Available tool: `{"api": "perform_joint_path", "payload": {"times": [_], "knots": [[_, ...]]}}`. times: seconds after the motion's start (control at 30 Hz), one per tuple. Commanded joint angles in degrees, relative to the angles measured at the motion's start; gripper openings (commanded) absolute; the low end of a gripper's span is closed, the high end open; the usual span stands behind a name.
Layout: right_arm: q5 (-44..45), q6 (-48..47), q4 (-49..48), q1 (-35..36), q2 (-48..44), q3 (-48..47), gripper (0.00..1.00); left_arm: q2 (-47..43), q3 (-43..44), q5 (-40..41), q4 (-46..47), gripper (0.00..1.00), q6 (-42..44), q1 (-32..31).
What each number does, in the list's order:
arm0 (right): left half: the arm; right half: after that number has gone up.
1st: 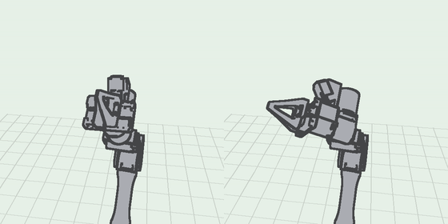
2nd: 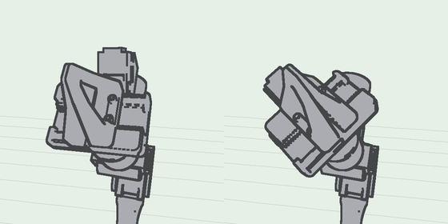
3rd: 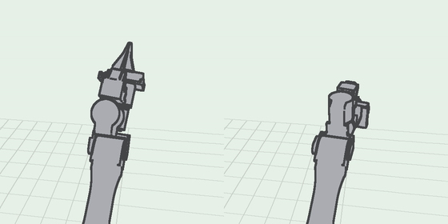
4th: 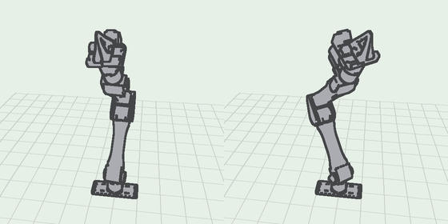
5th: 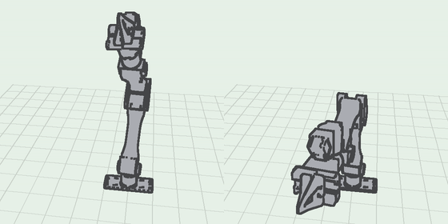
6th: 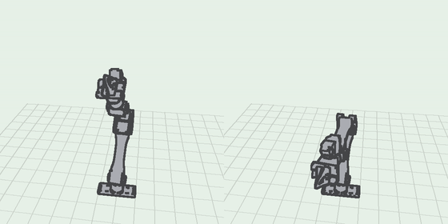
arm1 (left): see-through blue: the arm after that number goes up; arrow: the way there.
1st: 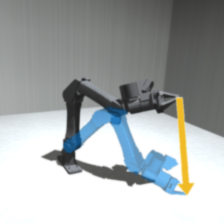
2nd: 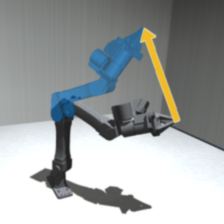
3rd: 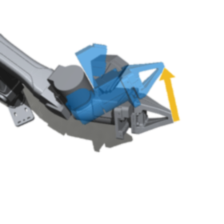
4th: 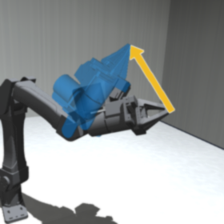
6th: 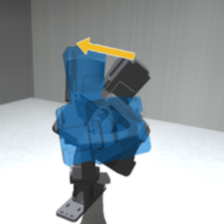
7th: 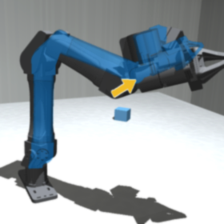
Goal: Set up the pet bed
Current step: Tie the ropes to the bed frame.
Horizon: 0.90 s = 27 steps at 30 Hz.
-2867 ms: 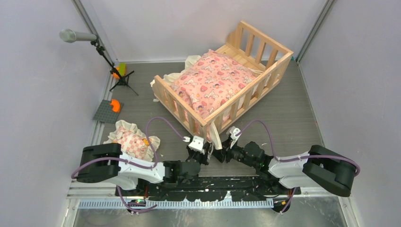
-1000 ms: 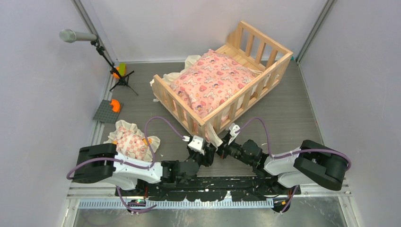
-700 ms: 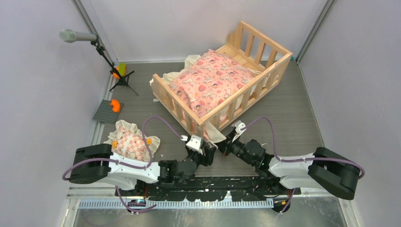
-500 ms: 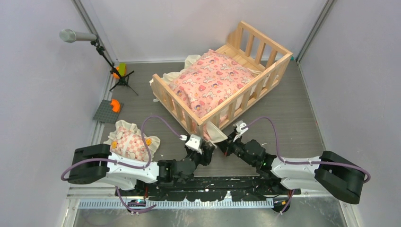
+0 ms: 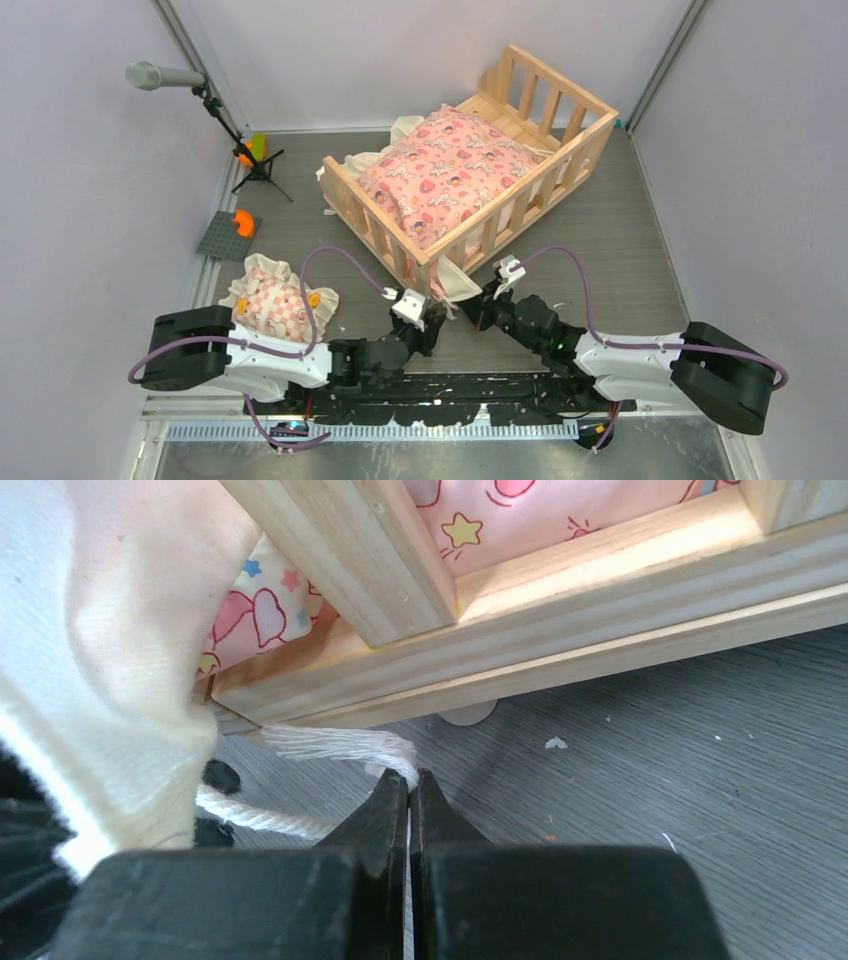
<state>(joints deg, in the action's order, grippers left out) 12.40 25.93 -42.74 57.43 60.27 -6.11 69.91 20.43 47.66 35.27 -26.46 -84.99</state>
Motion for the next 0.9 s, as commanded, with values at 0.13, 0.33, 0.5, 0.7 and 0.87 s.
{"api": "perform_joint_path", "payload": {"times": [0.13, 0.33, 0.5, 0.7, 0.87], "knots": [[0.0, 3.0, -0.8, 0.3, -2.9, -2.5, 0.00, 4.4, -1.0, -3.7, 5.4, 0.31, 1.9, -0.4], [-0.5, 3.5, 2.1, 0.3, -5.9, -2.8, 0.00, 12.1, -1.2, 0.7, 14.0, 0.40, 1.7, -0.4], [-0.4, 3.6, 3.0, 0.3, -6.9, -2.8, 0.00, 19.7, -0.2, 3.7, 25.3, 0.42, 3.7, -0.6], [-0.9, 3.8, 3.1, 0.3, -6.4, -2.9, 0.00, 26.9, 0.2, 7.7, 37.9, 0.45, 5.9, -0.9], [-1.0, 3.8, 3.1, 0.3, -6.4, -2.8, 0.00, 30.5, 0.1, 9.4, 43.7, 0.50, 6.5, -0.9]]}}
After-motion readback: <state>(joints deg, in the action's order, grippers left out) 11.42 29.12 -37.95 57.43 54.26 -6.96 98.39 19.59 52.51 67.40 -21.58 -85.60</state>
